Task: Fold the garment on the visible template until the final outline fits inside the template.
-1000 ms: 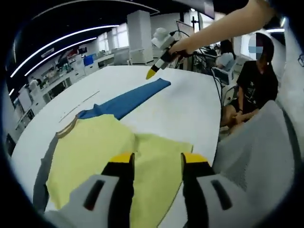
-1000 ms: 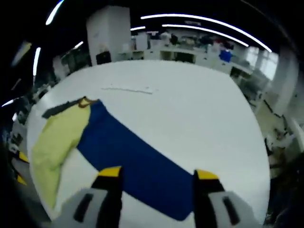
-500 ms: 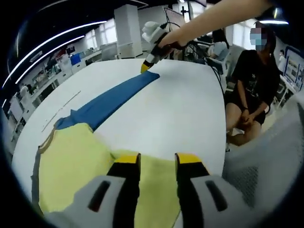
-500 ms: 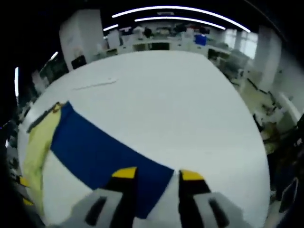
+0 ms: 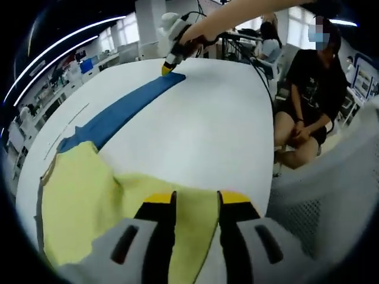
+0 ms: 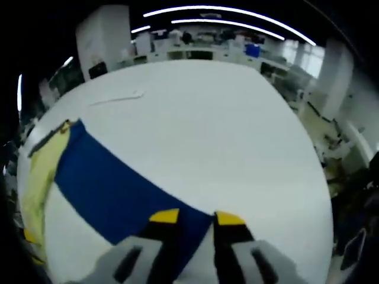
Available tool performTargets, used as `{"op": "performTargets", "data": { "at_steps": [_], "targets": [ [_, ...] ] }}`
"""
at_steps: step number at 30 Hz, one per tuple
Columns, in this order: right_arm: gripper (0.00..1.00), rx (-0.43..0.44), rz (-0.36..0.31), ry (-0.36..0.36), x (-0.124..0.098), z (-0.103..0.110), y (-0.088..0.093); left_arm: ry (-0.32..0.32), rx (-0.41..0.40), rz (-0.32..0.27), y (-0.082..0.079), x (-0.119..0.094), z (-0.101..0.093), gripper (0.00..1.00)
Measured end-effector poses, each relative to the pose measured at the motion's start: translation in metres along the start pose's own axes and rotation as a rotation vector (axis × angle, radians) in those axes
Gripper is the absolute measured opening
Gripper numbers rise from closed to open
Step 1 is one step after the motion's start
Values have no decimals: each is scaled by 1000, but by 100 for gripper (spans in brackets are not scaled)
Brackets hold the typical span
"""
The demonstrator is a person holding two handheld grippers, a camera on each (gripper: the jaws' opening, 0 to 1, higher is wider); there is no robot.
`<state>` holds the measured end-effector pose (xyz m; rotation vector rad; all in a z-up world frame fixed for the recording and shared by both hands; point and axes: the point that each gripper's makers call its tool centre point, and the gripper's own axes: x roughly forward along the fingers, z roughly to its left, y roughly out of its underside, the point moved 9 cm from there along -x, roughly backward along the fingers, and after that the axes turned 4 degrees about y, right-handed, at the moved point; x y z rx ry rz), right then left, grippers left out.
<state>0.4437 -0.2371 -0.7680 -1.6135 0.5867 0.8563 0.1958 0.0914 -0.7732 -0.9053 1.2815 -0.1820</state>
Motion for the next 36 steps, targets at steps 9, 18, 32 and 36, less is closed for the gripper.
{"op": "performTargets", "data": {
  "at_steps": [9,18,32,36],
  "targets": [
    [10,-17,15,5,2,4,2,10,12,4,1,3,-3,10],
    [1,-42,15,16,8,-2,-3,26,-75,-32,1,-4,2,2],
    [0,-69,17,31,16,-7,-12,102,-50,-137,3,-16,-6,2],
    [0,-90,10,48,13,-4,-12,105,-56,-128,5,-10,-7,2]
  ]
}}
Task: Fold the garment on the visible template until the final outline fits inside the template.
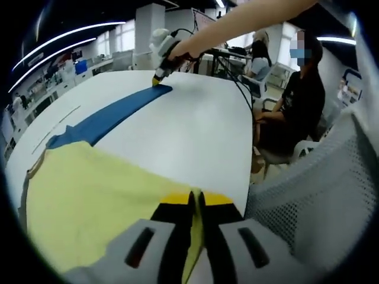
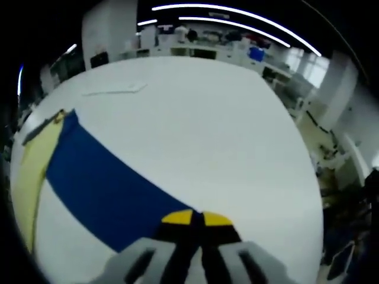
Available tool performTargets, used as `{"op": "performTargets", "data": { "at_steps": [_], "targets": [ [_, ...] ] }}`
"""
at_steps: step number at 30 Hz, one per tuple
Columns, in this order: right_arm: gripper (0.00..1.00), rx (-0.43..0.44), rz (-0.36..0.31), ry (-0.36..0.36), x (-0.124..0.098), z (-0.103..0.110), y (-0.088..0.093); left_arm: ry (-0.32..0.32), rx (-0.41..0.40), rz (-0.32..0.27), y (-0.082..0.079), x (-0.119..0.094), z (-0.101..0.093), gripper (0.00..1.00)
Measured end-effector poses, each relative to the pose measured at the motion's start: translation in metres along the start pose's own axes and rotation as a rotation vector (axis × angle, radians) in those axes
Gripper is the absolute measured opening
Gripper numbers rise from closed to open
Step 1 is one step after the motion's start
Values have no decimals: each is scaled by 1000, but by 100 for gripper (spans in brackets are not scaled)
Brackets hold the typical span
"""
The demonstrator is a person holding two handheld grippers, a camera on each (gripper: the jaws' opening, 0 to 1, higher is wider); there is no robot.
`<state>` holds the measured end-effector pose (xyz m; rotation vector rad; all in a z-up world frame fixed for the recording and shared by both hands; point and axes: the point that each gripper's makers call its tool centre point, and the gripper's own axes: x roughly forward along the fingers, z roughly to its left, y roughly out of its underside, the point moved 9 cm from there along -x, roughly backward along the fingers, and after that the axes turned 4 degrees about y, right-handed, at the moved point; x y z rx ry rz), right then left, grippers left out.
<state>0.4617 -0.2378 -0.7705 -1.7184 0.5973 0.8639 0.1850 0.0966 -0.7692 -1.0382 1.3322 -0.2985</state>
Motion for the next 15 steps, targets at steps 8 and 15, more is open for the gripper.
{"op": "performTargets", "data": {
  "at_steps": [8,15],
  "targets": [
    [0,-7,-6,14,-1,1,-2,15,-8,15,3,8,-2,2],
    [0,-17,-13,20,1,0,-3,14,-12,21,7,12,-2,3]
  ]
}}
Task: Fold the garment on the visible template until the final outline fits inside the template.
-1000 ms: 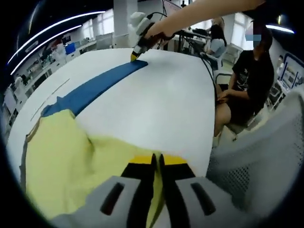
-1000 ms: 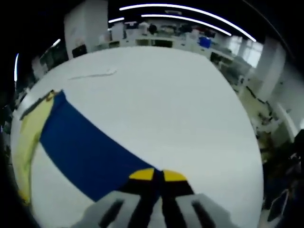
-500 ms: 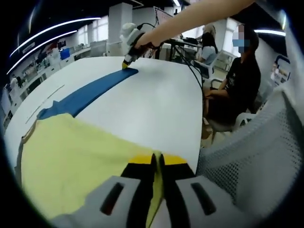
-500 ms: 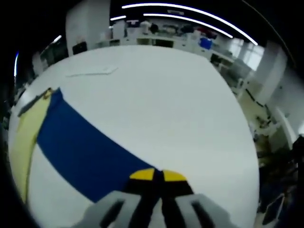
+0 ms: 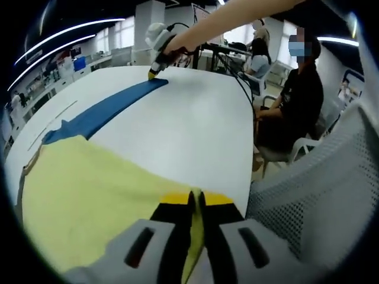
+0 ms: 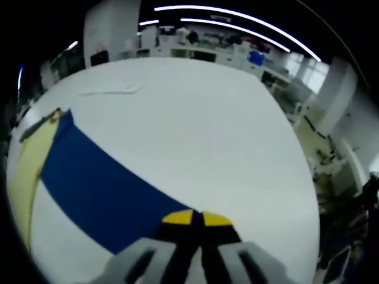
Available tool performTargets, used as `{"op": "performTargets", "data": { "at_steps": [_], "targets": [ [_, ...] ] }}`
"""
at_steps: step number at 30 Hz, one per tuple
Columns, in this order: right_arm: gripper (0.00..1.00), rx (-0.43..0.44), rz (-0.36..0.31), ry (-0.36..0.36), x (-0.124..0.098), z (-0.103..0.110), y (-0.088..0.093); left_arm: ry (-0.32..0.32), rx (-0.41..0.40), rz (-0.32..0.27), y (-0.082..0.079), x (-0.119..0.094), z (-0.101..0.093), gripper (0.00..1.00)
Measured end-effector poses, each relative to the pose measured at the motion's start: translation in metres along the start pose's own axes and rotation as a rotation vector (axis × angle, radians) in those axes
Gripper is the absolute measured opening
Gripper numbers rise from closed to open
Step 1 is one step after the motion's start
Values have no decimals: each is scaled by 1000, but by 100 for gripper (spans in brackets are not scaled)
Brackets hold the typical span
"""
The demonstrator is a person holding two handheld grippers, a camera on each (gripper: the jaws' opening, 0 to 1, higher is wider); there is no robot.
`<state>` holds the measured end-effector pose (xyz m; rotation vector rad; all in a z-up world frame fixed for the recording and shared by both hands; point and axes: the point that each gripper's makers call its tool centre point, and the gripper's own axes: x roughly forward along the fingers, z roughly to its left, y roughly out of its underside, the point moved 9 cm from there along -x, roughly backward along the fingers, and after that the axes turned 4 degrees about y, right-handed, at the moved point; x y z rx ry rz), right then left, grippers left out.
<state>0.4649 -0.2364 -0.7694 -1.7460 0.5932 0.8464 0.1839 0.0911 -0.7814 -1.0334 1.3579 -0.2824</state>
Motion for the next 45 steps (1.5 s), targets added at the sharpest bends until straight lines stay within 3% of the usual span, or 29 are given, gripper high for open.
{"op": "performTargets", "data": {
  "at_steps": [3,4,9,11,14,18,19,22,26,33,38,42,45],
  "targets": [
    [1,36,-8,-2,3,-3,-1,-1,-13,-5,2,1,0,4],
    [5,111,-19,-3,4,0,-2,-1,-19,-3,2,1,0,6],
    [26,132,-80,-13,5,-7,-3,-3,-19,-38,0,-4,-2,23],
    [39,141,-119,-36,0,-1,-4,-12,-31,-60,-2,-7,-1,32],
    [61,149,-129,-53,5,1,-10,-55,-50,-146,-10,-16,4,49],
    [97,148,-175,-51,1,4,-13,-106,-139,-247,-19,-34,16,73],
    [99,163,-171,-51,1,3,-13,-121,-145,-254,-19,-37,19,77],
    [99,187,-184,-54,-9,10,-8,-171,-160,-285,-15,-49,34,92],
    [99,218,-181,-75,-15,14,-4,-204,-201,-294,-9,-66,47,97],
    [99,223,-181,-87,-30,17,17,-277,-260,-325,8,-99,68,95],
    [86,253,-168,-88,-35,14,28,-348,-301,-346,20,-128,85,94],
    [62,270,-150,-104,-36,15,37,-410,-314,-354,21,-149,92,93],
    [50,275,-138,-116,-35,18,42,-447,-335,-354,29,-161,101,90]
  ]
}}
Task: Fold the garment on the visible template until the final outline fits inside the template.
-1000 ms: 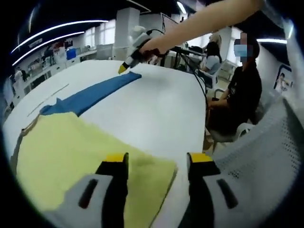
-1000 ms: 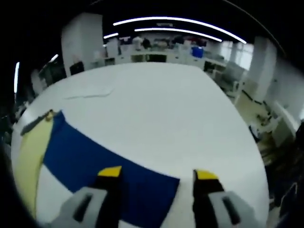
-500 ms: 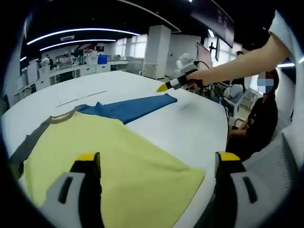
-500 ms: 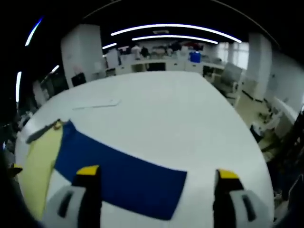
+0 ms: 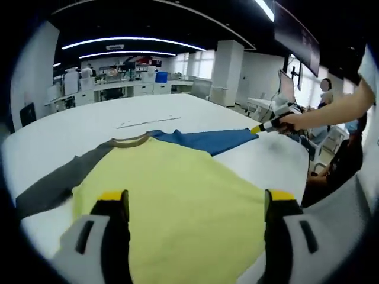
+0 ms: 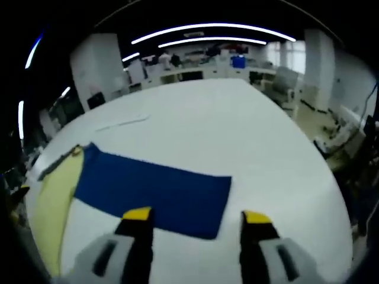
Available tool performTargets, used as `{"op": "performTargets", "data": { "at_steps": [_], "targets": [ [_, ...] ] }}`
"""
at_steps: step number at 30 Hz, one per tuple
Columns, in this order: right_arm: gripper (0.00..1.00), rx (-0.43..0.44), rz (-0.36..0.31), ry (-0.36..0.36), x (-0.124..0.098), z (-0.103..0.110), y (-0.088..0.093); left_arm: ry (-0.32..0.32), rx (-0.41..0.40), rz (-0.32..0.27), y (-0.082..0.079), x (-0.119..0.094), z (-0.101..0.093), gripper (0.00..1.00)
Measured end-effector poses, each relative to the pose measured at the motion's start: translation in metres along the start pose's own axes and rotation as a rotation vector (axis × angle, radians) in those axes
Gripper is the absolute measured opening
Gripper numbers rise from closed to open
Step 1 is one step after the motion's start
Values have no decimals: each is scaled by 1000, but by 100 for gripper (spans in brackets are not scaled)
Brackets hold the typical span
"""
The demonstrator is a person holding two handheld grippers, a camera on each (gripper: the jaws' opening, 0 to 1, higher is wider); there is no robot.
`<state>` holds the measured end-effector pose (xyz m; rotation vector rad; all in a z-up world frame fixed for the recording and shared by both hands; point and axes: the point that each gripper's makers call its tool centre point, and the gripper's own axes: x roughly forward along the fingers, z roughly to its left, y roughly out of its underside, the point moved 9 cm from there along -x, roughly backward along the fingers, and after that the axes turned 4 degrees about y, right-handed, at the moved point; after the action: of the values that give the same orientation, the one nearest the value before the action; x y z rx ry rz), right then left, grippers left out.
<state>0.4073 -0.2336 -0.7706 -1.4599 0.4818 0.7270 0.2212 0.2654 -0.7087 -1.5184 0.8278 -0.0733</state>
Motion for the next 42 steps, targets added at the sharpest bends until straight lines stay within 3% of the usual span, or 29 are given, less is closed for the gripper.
{"op": "performTargets", "data": {
  "at_steps": [4,14,17,20,24,26,30,37,42],
  "targets": [
    [39,21,7,-3,-1,4,4,-50,-12,-12,-1,-10,15,90],
    [30,40,15,9,2,5,7,-124,-81,-63,-1,-27,38,87],
    [22,2,21,38,1,2,9,-135,-87,-63,-1,-32,39,87],
    [15,38,16,40,5,-4,9,-147,-93,-62,-1,-37,39,87],
    [3,20,7,60,6,-11,12,-183,-113,-61,-2,-47,43,87],
    [1,49,-1,62,5,-10,13,-191,-127,-69,-3,-53,47,86],
    [0,-21,-6,60,9,-12,12,-203,-132,-64,-6,-62,52,86],
    [0,13,-21,91,10,-7,9,-191,-113,-35,-11,-76,64,84],
    [0,49,-35,109,7,-5,1,-174,-101,-46,-17,-78,72,83]
  ]
}}
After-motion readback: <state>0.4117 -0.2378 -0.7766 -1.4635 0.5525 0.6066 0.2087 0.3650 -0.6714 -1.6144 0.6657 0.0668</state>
